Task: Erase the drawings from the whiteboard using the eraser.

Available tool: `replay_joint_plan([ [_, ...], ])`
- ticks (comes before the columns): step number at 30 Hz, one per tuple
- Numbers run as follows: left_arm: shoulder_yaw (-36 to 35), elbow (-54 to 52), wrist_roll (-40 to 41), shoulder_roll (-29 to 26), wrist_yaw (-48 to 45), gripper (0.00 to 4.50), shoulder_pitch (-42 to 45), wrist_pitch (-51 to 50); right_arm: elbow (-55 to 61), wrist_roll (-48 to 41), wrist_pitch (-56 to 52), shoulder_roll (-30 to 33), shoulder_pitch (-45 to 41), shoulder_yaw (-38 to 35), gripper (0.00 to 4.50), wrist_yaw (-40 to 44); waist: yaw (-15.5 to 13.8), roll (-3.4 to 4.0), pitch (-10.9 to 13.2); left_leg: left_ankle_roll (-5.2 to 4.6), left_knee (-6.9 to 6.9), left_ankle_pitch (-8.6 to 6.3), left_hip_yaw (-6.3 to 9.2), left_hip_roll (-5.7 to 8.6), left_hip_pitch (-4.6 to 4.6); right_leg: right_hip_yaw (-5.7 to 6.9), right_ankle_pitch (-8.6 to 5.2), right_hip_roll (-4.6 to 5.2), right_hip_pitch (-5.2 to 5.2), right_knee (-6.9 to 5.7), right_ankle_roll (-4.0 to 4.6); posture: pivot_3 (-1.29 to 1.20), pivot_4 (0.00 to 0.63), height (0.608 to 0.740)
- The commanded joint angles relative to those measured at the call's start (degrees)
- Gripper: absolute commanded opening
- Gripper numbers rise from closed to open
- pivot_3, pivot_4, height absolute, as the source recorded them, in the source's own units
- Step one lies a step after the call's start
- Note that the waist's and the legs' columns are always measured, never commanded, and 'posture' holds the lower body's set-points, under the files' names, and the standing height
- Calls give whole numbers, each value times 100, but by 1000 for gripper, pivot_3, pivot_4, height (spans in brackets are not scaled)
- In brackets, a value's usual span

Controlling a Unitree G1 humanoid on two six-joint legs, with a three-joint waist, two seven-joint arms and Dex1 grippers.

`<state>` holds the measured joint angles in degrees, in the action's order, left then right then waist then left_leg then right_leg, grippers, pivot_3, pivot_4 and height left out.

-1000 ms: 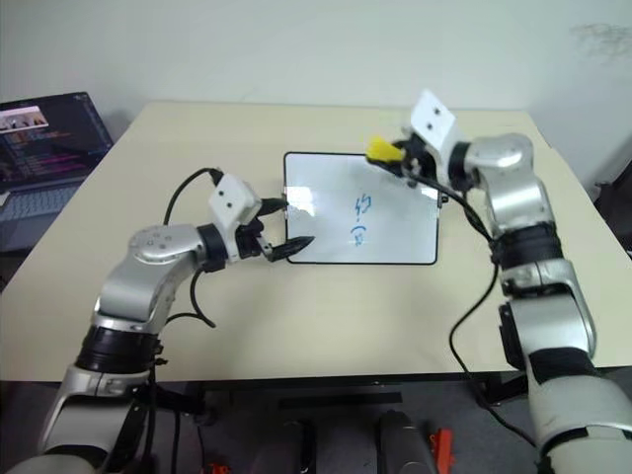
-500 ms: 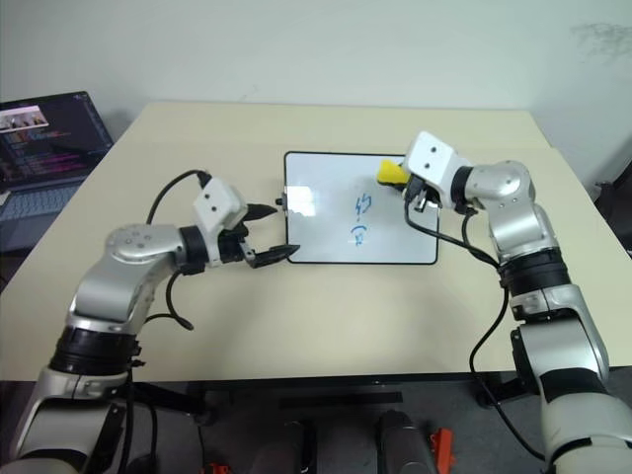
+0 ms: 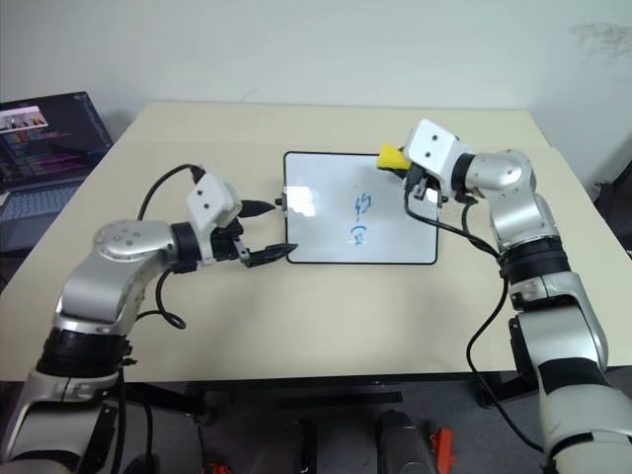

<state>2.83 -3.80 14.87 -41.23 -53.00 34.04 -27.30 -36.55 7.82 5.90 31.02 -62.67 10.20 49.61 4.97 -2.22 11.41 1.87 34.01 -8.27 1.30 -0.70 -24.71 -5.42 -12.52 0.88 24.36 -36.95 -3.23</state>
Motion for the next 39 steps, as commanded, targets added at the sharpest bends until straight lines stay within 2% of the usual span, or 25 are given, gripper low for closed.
replay_joint_plan([
  [1, -216, -243, 82, -103, -5, 4500, 24, 4, 43, -46, 168, 40, -178, -84, 1066, 7, 0, 0, 0, 0, 0, 0, 0, 0, 0, 0, 0, 0, 0, 0, 0, 0, 150, 740],
  [14, -255, -383, 128, -155, -14, 4500, -75, -67, 454, -173, 71, 225, 127, -163, 1066, 439, -2, 0, 0, 0, 2, 0, 0, 0, 0, 0, 1, 0, 0, -2, -1, 0, 150, 740],
  [21, -256, -426, 133, -156, -8, 4500, -131, -104, 883, -123, -380, 608, 380, -9, 1066, 898, -6, 0, 0, 0, 3, 0, 0, 0, 0, 0, 0, 0, -1, -2, 0, 0, 150, 740],
  [39, -300, -471, 153, -213, 11, 4500, -146, -138, 933, 145, -800, 698, 121, 172, 1066, 990, -5, 0, 0, 0, 6, 0, -1, 0, 2, 0, 0, 0, -1, -7, 0, 0, 150, 740],
])
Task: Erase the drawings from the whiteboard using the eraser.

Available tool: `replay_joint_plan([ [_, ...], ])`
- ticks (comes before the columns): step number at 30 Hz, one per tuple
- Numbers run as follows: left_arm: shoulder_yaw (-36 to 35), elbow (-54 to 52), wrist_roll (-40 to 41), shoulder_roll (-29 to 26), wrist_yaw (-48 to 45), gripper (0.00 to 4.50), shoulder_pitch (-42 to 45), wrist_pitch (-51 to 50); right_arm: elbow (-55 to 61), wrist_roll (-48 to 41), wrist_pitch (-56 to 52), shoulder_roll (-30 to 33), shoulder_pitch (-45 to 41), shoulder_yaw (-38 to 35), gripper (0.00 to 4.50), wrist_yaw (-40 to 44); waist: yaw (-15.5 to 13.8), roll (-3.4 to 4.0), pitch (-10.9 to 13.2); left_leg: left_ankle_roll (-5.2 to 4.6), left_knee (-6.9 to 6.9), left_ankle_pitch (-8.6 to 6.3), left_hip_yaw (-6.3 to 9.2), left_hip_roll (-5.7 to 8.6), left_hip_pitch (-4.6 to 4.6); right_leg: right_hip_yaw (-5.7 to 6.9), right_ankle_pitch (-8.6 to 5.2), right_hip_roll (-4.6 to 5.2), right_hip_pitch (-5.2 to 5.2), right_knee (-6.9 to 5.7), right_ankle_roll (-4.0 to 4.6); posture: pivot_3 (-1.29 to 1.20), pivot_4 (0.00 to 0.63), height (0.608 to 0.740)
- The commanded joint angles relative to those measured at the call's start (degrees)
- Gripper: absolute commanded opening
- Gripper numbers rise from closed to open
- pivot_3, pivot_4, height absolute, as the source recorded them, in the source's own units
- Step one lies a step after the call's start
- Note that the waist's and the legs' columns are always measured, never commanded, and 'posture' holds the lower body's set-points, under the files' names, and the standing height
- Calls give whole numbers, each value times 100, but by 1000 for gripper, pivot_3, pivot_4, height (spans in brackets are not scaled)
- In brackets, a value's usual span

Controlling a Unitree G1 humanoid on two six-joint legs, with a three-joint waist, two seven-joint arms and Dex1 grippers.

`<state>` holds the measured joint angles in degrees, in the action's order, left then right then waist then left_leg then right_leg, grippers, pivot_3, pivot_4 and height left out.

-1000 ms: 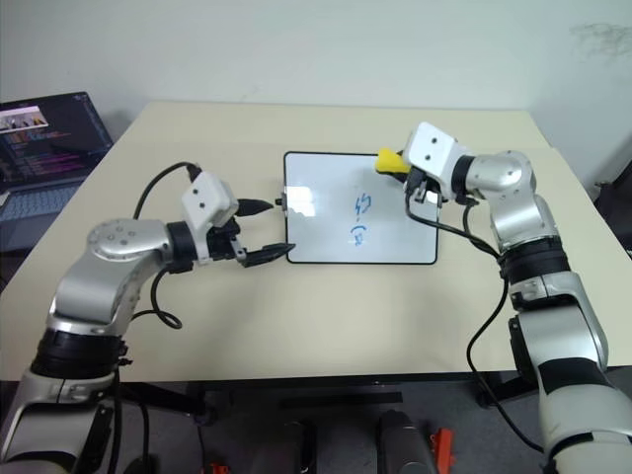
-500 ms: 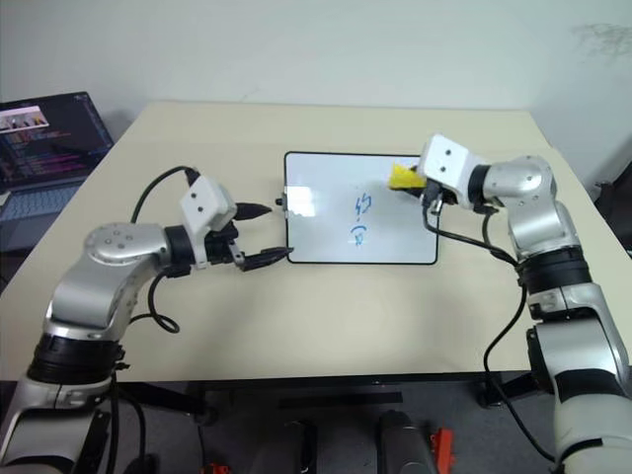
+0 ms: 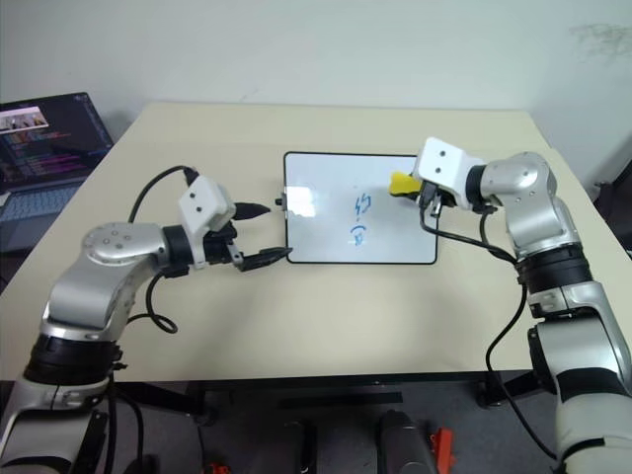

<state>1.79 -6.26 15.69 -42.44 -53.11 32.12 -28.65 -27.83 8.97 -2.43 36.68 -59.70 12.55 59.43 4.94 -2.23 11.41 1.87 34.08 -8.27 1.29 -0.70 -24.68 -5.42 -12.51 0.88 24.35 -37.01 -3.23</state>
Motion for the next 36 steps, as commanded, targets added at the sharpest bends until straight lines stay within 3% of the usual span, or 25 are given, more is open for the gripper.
replay_joint_plan([
  [1, -194, -224, 71, -93, 21, 4500, 49, -4, 66, 41, 26, 149, -174, -49, 1066, 38, -2, 0, 0, 0, 0, 0, 0, 0, 0, 0, 0, 0, 0, 1, 0, 0, 150, 740],
  [36, -108, -239, -27, -201, 8, 4500, 194, -9, -114, 418, -90, 203, -392, 55, 1066, 35, -2, 0, 0, 0, 2, 0, -1, 0, 0, -1, 1, 0, 0, -1, -1, 0, 150, 740],
])
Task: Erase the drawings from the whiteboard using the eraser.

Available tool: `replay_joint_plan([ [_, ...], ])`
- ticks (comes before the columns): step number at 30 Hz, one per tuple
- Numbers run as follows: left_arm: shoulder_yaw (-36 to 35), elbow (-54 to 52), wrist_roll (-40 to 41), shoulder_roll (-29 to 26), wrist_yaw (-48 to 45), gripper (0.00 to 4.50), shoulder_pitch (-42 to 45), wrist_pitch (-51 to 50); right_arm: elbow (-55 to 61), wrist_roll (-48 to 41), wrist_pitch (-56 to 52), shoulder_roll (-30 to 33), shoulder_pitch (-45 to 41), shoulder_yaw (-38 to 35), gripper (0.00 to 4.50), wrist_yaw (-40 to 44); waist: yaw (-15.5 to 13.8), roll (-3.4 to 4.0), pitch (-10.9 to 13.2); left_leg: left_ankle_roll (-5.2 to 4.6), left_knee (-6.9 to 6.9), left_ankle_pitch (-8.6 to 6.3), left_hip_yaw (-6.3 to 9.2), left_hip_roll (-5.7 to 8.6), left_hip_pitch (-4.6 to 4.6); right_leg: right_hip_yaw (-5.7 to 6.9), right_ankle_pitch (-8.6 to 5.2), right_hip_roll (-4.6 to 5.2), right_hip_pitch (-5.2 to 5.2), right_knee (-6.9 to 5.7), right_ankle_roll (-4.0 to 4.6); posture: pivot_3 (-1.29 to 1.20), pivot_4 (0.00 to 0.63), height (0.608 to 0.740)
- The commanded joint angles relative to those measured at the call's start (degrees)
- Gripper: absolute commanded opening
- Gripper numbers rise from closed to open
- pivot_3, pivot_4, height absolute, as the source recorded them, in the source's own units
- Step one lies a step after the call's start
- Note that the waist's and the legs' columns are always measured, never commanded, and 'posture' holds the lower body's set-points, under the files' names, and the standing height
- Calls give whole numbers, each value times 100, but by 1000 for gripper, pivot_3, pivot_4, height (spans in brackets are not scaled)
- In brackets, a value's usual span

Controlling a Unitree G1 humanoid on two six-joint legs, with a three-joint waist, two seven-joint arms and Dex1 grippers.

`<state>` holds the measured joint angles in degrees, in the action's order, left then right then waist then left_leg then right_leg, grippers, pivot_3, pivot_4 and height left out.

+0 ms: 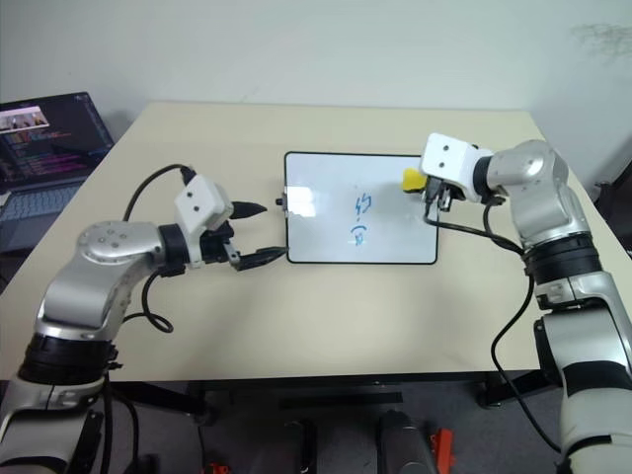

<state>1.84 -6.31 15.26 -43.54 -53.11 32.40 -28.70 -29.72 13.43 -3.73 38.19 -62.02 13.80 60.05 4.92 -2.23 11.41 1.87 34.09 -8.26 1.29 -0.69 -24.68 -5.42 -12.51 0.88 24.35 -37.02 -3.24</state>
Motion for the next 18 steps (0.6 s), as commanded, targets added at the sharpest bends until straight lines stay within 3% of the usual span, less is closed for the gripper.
replay_joint_plan([
  [1, -111, -234, 15, -92, 5, 4500, 169, -3, 73, -27, 39, 52, -161, -69, 1066, -27, 0, 0, 0, 0, 0, 0, 0, 0, 0, 0, 0, 0, 0, -1, 0, 0, 150, 740],
  [13, -84, -220, 1, -81, -9, 4500, 152, 9, 162, -90, 5, -44, -59, -94, 1066, -88, 3, 0, 0, 0, 0, 0, 0, 0, 0, 0, 0, 0, 0, -2, -1, 0, 150, 740],
  [18, -19, -132, -108, -105, 14, 4500, -68, 50, 516, -55, -191, -396, 190, 50, 1066, -180, 18, 0, 0, 0, 1, 0, 1, -1, 1, 0, 4, -1, 0, -3, -8, 0, 150, 740],
])
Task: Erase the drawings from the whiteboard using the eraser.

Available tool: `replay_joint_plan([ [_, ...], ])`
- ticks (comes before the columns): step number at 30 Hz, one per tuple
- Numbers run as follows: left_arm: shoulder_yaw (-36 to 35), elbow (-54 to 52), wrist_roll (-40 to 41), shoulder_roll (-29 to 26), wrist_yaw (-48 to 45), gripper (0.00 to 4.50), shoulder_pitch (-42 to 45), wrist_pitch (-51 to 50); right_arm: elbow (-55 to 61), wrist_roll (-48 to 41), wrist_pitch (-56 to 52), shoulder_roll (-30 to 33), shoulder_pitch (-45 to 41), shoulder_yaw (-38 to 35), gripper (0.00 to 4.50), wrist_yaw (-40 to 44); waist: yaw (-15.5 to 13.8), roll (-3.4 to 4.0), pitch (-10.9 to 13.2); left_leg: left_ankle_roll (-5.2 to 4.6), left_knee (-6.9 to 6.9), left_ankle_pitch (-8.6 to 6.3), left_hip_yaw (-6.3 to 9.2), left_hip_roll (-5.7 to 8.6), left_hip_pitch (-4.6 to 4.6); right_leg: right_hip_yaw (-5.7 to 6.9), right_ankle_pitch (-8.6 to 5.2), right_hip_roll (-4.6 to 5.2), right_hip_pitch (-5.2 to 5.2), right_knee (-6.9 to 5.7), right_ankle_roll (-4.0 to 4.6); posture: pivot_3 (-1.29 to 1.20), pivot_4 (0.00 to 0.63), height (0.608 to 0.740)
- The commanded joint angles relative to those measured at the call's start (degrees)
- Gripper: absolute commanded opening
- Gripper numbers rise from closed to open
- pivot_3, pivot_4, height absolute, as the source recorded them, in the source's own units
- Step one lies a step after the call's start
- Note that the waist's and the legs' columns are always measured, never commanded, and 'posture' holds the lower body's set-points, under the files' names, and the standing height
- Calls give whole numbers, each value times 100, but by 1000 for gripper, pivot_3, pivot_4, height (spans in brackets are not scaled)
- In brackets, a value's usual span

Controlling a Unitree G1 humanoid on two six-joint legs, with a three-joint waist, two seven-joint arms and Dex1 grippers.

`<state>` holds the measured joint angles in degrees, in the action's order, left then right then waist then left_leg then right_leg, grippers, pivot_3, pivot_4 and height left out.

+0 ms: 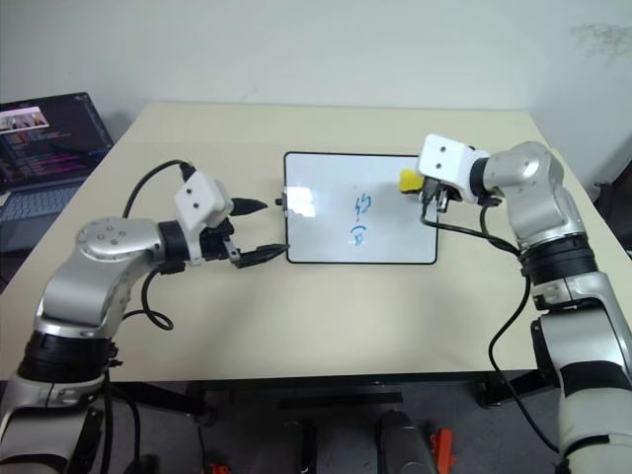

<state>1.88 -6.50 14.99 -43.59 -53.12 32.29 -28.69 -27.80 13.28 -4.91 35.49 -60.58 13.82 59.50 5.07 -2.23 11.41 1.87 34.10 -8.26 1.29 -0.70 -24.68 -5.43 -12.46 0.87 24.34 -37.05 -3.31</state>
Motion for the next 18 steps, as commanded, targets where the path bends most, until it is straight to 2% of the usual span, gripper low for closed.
replay_joint_plan([
  [1, -13, -87, -100, -97, 13, 4500, -77, 69, 330, 7, -84, -189, 70, 77, 1066, -177, 4, 0, 0, 0, 0, 0, 0, 0, 0, 0, 1, 0, 0, -3, -1, 0, 150, 740],
  [10, -42, 27, -112, -7, 33, 4500, -180, 91, -429, 523, -69, -948, -202, 408, 1066, -1181, -11, 0, 0, 0, 14, 0, 3, 0, -1, 2, 0, -1, -3, -5, 2, 0, 150, 740],
  [18, -34, -31, -110, 26, 76, 4500, -231, 70, -1438, 814, 209, -1184, -660, 586, 1066, -1742, -9, 0, 0, 0, 14, 0, 4, 0, -1, 3, 0, 0, -4, -3, 3, 0, 150, 740],
])
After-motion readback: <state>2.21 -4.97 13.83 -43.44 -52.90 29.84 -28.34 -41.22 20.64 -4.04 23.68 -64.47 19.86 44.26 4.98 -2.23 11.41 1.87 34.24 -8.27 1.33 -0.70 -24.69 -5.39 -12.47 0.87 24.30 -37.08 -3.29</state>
